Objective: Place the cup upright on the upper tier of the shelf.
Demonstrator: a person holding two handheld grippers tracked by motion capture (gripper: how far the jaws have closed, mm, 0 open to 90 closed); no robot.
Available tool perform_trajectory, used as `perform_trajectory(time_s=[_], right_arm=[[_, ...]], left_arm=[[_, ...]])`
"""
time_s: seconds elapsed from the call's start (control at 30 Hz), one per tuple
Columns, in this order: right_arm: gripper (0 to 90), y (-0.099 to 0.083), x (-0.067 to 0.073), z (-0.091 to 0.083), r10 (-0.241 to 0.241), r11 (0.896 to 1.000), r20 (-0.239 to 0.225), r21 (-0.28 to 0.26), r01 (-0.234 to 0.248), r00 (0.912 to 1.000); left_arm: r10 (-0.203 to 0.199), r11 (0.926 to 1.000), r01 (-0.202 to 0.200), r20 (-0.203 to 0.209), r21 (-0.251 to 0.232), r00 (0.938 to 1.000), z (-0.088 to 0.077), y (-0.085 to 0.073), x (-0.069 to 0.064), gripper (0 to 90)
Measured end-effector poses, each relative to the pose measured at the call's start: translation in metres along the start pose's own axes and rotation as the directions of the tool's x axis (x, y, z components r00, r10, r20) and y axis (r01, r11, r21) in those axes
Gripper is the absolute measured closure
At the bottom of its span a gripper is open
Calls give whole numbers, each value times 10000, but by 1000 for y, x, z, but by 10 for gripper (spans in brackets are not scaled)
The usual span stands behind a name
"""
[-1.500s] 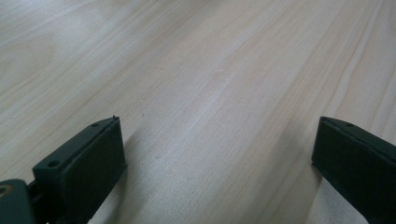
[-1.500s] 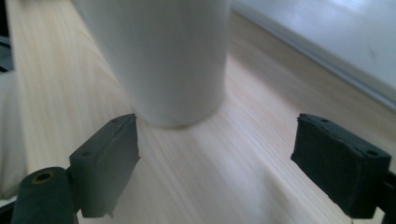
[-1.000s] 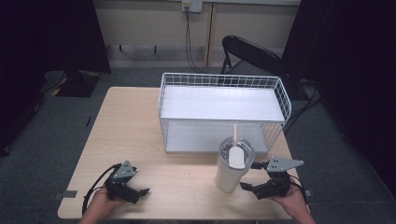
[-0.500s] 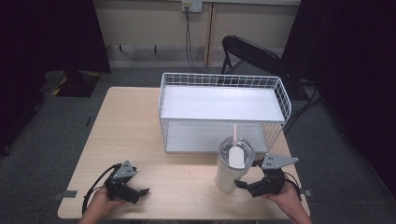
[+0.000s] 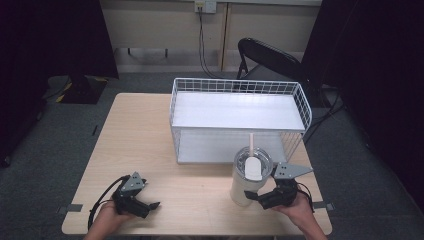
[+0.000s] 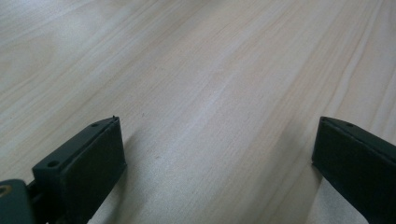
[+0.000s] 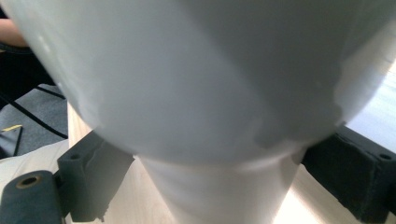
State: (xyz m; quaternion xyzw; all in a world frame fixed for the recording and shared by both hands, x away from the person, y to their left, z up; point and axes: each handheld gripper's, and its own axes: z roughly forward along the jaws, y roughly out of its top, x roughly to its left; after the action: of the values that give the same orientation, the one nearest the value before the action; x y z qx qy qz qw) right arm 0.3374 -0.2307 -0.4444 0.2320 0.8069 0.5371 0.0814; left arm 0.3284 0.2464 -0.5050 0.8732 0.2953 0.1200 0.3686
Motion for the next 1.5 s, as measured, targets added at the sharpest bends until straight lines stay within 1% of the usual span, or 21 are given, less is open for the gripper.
perform_trajectory(time_s=[0.1, 0.13, 0.4, 0.5, 0.53, 0.7, 0.77, 0.83, 0.9, 0.93, 1.0, 1.03, 1.07, 1.17, 1.5], right_arm=[[90, 0, 1, 1, -85, 10000, 73, -51, 86, 9999], [89, -1, 2, 3, -209, 9997, 227, -147, 212, 9995], [86, -6, 3, 7, -324, 9967, 317, -732, 347, 9990], [83, -6, 2, 9, -257, 9967, 255, -760, 275, 9993], [79, -5, 1, 11, -164, 9972, 186, -721, 177, 9997], [72, -4, -1, 13, -110, 9982, -58, -594, 107, 9999], [72, -4, -1, 14, -159, 9979, -73, -630, 154, 9998], [71, -5, -2, 15, -113, 9973, -140, -727, 103, 9998], [69, -7, -3, 16, -205, 9965, -208, -819, 187, 9996], [72, -9, -3, 17, -435, 9947, -187, -939, 416, 9989], [72, -9, -3, 18, -443, 9950, -151, -900, 428, 9989], [74, -9, -1, 20, -510, 9947, -64, -900, 502, 9987], [74, -9, -2, 21, -524, 9939, -99, -974, 512, 9986], [77, -10, -3, 22, -343, 9934, -188, -1099, 320, 9992], [92, -11, -2, 20, -470, 9888, 45, -1414, 472, 9989]], left_arm=[[0, 10000, 0, 1, 0, 10000, 0, 0, 0, 18], [3, 10000, -3, -1, 1, 10000, 0, 0, 0, 18], [14, 10000, -14, 10, 6, 10000, 0, 0, 0, 17], [16, 10000, -16, 9, 8, 10000, 0, 0, 0, 17], [18, 10000, -18, 8, 9, 10000, 0, 0, 0, 17], [18, 10000, -18, 11, 10, 10000, 0, 0, 0, 17], [18, 10000, -18, 10, 11, 10000, 0, 0, 0, 17], [15, 10000, -15, 10, 8, 10000, 0, 0, 0, 17], [17, 10000, -17, 8, 9, 10000, 0, 0, 0, 17], [18, 10000, -18, 9, 8, 10000, 0, 0, 0, 17], [18, 10000, -18, 8, 10, 10000, 0, 0, 0, 17], [16, 10000, -16, 9, 8, 10000, 0, 0, 0, 17], [21, 10000, -21, 15, 12, 10000, 0, 0, 0, 17], [21, 10000, -21, 28, 10, 10000, 0, 0, 0, 17], [64, 10000, -64, 39, 12, 10000, 0, 0, 1, 17]])
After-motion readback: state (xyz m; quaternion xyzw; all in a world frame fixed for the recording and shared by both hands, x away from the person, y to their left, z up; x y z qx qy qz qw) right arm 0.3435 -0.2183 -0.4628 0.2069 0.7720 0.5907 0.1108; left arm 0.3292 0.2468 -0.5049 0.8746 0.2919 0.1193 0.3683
